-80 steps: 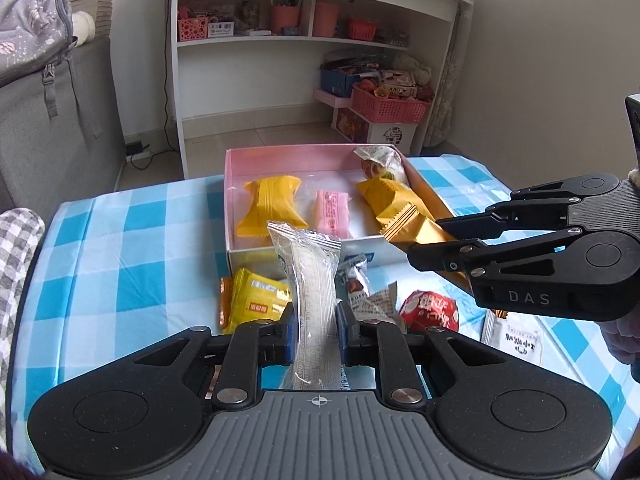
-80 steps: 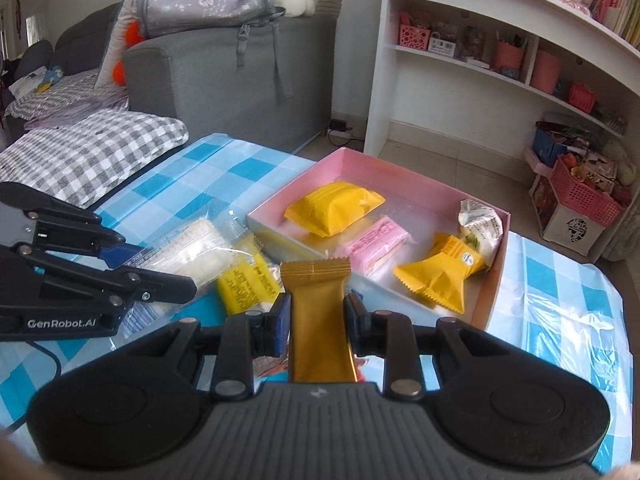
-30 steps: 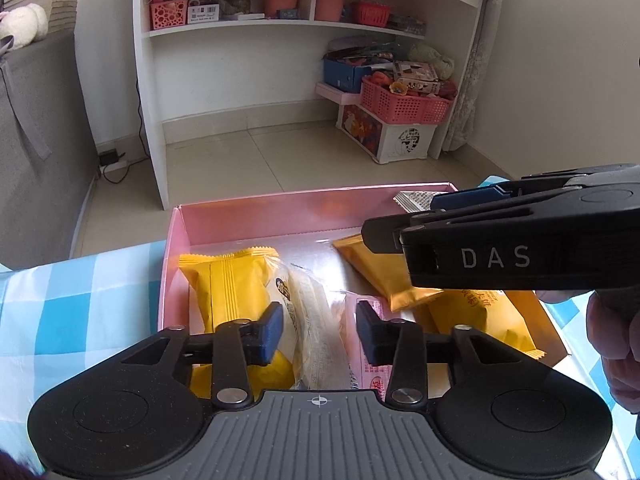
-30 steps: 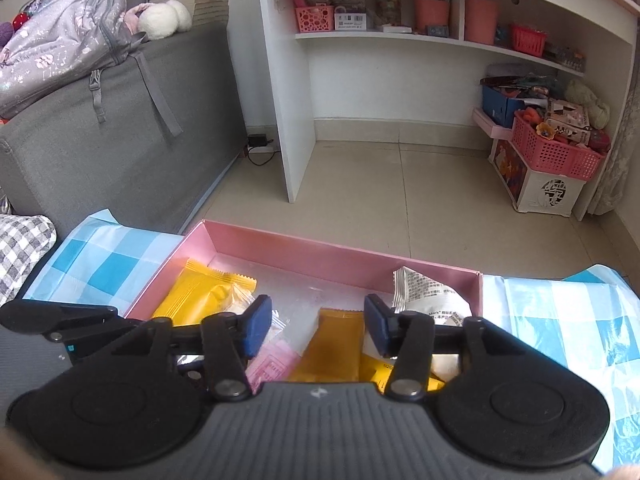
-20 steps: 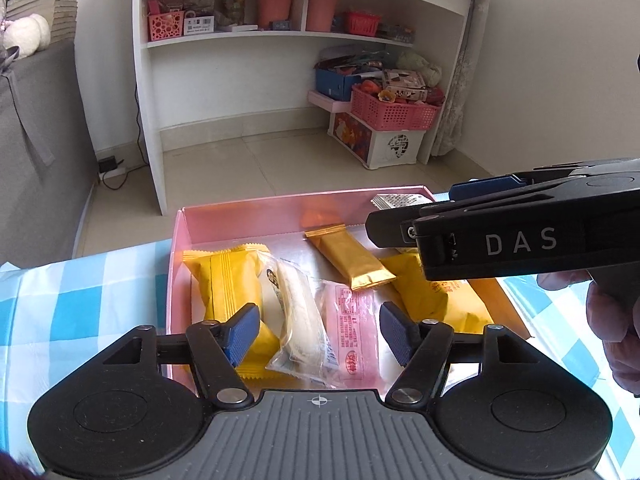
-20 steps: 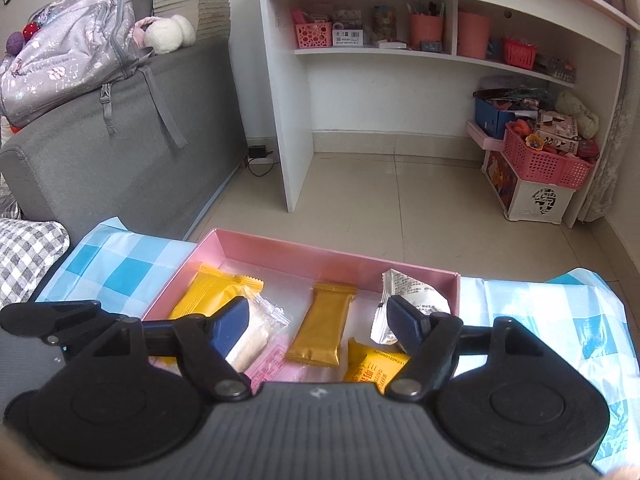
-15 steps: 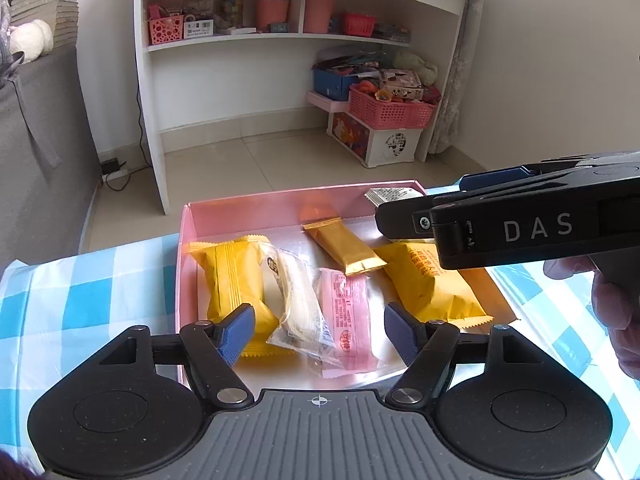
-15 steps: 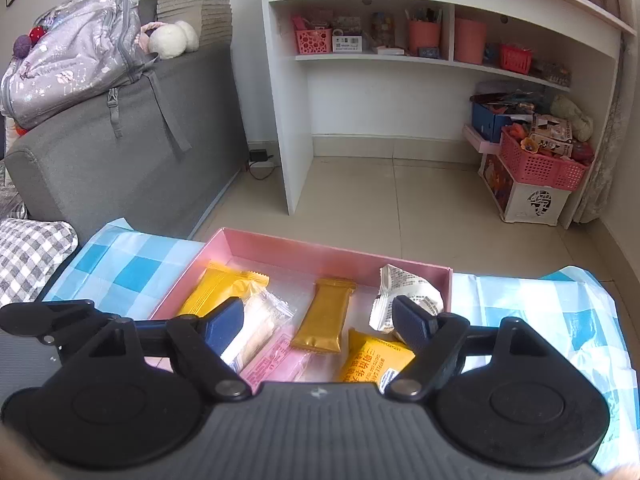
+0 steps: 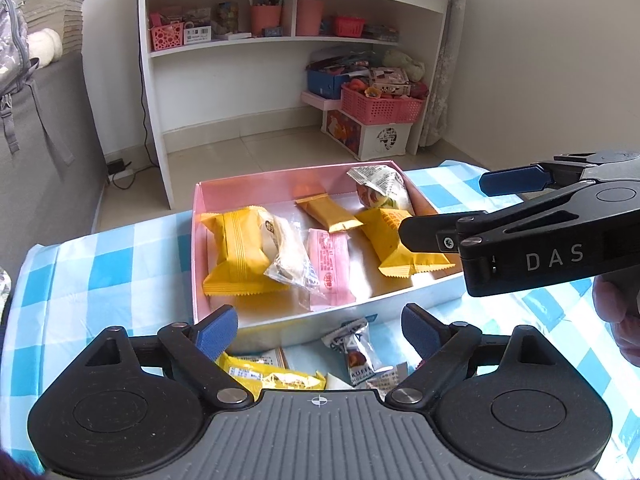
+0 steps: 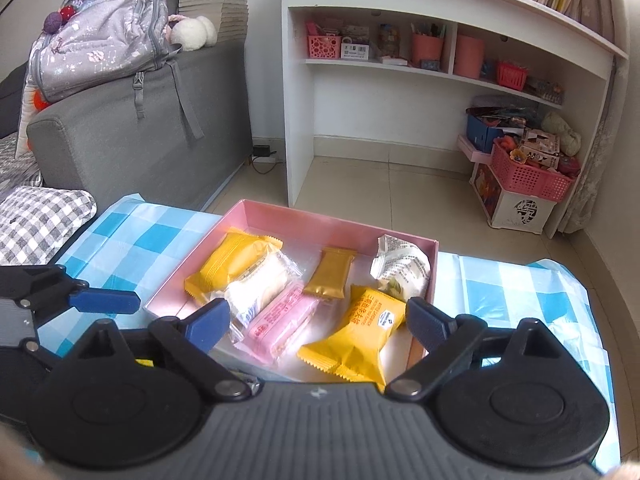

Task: Organize snacks
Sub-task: 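Withdraw both tools from the box back over the loose snacks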

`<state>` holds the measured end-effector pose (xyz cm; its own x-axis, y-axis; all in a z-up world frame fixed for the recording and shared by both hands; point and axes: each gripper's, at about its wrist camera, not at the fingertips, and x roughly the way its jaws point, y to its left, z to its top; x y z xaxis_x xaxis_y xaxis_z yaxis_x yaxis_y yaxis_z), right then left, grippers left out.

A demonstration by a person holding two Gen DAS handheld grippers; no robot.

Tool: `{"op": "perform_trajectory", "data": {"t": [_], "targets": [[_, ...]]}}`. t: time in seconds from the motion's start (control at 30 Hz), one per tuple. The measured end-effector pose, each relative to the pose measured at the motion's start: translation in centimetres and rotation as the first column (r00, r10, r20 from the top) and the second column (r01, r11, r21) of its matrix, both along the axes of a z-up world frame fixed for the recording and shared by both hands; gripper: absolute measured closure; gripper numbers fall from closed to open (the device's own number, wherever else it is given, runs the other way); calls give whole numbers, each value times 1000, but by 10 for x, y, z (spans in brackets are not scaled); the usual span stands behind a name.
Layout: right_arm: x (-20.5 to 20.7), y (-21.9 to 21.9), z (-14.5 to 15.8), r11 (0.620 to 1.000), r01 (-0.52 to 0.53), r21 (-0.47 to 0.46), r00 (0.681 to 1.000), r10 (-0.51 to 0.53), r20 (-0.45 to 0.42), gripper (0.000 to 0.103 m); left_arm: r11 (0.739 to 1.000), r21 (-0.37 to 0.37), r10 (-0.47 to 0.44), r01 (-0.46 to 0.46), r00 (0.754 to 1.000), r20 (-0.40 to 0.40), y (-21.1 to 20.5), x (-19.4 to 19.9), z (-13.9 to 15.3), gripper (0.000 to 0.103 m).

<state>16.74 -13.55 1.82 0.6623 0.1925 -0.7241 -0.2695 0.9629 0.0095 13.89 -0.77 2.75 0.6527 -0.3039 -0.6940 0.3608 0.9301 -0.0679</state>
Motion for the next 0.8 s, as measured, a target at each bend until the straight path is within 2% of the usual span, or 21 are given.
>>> {"op": "perform_trajectory", "data": {"t": [0.43,0.8], "targets": [[-45,-7,5,1000,22,-7,1000,-22,-8,3,1000,27,3,-3,1000,9,12,-55,4,7],[-82,-11,7,1000,18,7,1000,-18,-3,0,1000,2,12,-12,1000,7,26,-93,-1,6]]}}
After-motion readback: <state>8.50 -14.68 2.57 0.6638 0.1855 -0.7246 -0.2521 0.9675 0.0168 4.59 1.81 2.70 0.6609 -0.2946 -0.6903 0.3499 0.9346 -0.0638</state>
